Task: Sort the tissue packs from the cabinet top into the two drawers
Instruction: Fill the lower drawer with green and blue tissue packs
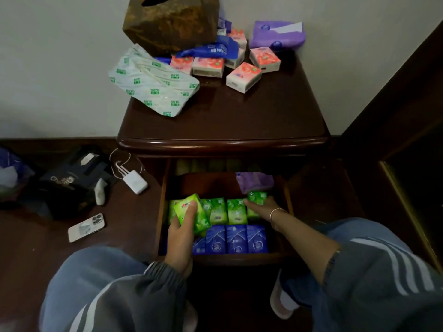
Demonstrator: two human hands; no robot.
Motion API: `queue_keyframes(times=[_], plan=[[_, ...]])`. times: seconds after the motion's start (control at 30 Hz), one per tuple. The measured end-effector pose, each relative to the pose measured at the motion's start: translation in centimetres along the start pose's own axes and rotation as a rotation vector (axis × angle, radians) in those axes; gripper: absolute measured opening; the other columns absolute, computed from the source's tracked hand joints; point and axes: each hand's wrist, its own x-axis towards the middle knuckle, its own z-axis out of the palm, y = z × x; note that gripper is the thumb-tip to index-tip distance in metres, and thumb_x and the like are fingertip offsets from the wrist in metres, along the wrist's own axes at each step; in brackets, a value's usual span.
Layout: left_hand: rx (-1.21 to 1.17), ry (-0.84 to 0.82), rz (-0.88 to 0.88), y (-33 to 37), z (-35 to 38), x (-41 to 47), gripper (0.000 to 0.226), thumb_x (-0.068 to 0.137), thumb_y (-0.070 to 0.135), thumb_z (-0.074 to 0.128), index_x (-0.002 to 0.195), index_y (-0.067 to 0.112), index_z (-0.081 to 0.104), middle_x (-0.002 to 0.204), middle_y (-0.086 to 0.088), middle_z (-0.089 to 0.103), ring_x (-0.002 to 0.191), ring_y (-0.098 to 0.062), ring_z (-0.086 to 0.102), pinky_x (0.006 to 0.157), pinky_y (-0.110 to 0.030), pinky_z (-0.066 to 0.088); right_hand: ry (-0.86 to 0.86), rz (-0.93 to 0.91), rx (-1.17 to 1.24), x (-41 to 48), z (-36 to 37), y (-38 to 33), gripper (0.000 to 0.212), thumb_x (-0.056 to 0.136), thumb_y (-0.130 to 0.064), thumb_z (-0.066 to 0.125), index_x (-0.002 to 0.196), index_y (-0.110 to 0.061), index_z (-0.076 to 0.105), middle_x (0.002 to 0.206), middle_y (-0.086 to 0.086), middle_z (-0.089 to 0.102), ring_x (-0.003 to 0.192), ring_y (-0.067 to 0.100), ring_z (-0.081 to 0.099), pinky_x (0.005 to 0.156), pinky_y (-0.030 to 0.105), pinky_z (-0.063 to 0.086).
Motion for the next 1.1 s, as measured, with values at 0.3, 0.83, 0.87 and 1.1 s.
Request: queue_keyframes(times=[0.3, 0.83, 0.87, 1.1], plan=[[0.001, -0.088, -0.078, 0.5, 0.7, 1.2, 0.076, 0.069, 0.067, 0.067, 0.129, 0.023, 0.055, 0.123, -0.002, 0.065, 0.112, -0.021, 0.062, 0.082, -0.036, 0.050, 0.045, 0.089, -0.110, 2.4, 0.8, 1.0, 0.064, 0.097, -0.045, 0.037, 0.145, -0.004, 0.026, 0.153, 0.014, 0.025, 0.138, 0.030, 0.032, 0.099, 0.032, 0.042], [0.131, -0.191, -0.163, 0.8, 1.0, 0.3, 0.112, 0.056, 0.079, 0.068, 0.145, 0.018, 0.037, 0.145, -0.005, 0.047, 0.128, -0.021, 0.050, 0.112, -0.046, 0.035, 0.133, -0.143, -0.306, -3.3, -0.5, -2.9, 0.048, 0.096, -0.042, 0.039, 0.132, -0.011, 0.048, 0.138, 0.017, 0.046, 0.124, 0.032, 0.044, 0.100, 0.036, 0.036], [0.132, -0.206, -0.173, 0.9, 1.2, 0.1, 0.113, 0.057, 0.078, 0.067, 0.146, 0.017, 0.035, 0.147, -0.006, 0.045, 0.130, -0.022, 0.048, 0.113, -0.046, 0.034, 0.067, -0.221, -0.205, -4.5, -0.6, -3.7, 0.039, 0.095, -0.039, 0.045, 0.122, -0.014, 0.057, 0.129, 0.013, 0.055, 0.114, 0.026, 0.052, 0.092, 0.032, 0.040], [0.356, -0.406, -0.136, 1.0, 3.0, -1.8, 0.102, 0.064, 0.081, 0.057, 0.141, 0.015, 0.044, 0.137, -0.005, 0.057, 0.125, -0.021, 0.054, 0.110, -0.043, 0.037, -0.438, -0.119, 0.016, -11.2, 0.0, -3.9, 0.051, 0.094, -0.022, 0.051, 0.143, -0.020, 0.033, 0.123, 0.004, 0.057, 0.107, 0.017, 0.059, 0.083, 0.029, 0.050]])
